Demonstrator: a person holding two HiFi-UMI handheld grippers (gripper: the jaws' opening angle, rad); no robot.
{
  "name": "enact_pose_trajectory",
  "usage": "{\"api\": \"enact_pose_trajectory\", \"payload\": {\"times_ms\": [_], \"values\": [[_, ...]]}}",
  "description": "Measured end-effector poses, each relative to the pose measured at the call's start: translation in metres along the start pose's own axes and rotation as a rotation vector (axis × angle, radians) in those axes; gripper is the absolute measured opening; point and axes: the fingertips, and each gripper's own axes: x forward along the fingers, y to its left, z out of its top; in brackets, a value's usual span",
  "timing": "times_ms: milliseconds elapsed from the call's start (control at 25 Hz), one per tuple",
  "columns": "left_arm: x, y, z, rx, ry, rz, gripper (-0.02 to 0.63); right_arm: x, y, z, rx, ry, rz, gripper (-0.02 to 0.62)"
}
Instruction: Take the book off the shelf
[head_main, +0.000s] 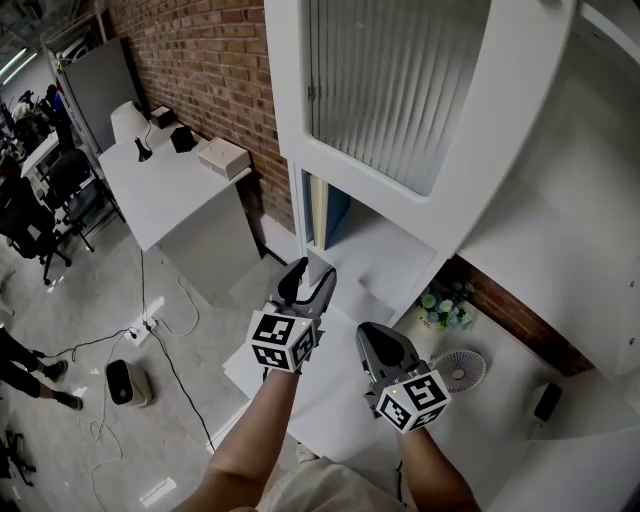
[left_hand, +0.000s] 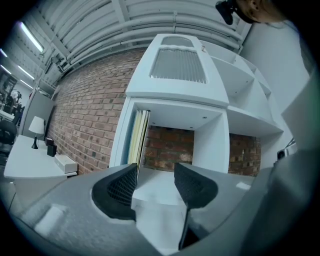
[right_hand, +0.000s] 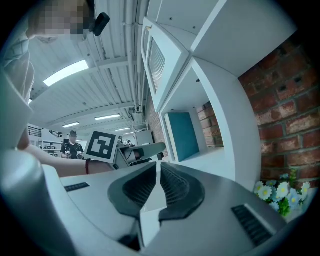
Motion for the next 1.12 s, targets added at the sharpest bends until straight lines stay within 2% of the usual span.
{"api": "enact_pose_trajectory", "payload": {"times_ms": [720,1120], "values": [[0.033,0.024,0.002,0.023,0.014,0.029,0.218,0.017,-0.015,-0.004,0.014,0.018,-0.015,0.018],[0.047,0.032,0.001,0.052,0.022,0.072,0.217,0.021,-0.021,-0.008,0.021,0.025,-0.021,0.018]]}}
